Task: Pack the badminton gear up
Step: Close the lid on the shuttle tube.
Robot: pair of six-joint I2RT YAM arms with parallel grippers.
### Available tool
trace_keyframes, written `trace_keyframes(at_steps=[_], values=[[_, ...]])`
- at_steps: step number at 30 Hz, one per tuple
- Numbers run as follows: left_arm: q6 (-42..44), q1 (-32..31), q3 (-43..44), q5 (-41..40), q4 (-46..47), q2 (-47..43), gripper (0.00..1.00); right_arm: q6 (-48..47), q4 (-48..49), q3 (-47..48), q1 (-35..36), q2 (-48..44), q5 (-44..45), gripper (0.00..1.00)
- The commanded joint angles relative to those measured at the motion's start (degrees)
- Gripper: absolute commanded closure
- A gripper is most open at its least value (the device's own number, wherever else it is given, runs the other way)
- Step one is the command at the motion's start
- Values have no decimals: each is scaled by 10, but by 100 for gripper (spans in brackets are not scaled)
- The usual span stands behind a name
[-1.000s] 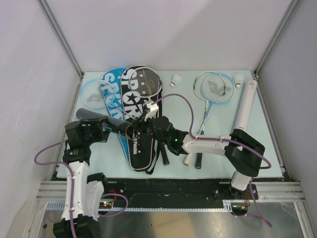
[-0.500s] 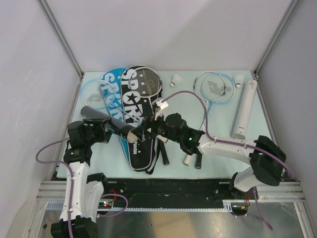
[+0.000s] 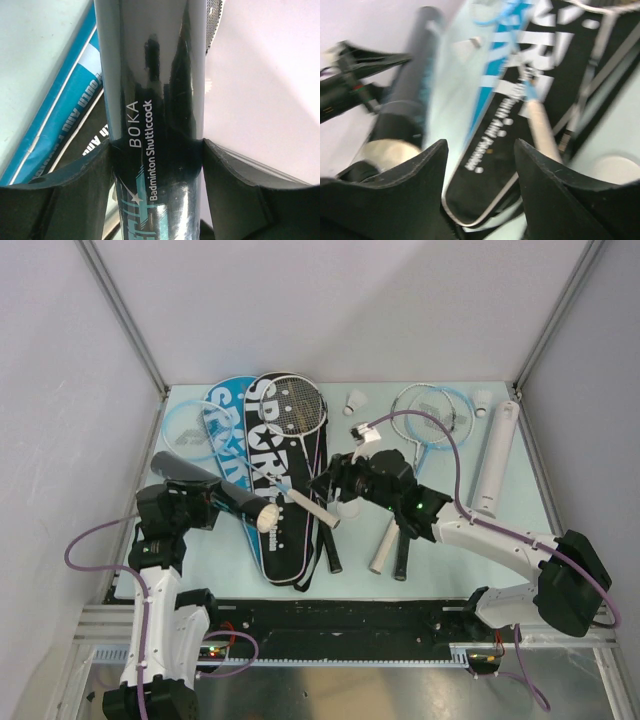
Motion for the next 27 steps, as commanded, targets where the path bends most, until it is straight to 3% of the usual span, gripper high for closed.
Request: trace_keyframes(at_steps=[1,7,16,27], values=[[45,-3,10,-25,29,-12,75,21,-109,-9,-56,6,76,42],[95,-3,23,-40,29,-6,77,21,-181,-10,-116,56,106,59],[148,-3,68,-46,22,5,77,39,-240,25,-143,160,124,63],[153,-3,74,-50,16,8,75,49,-229,54,-138,240,119,65]])
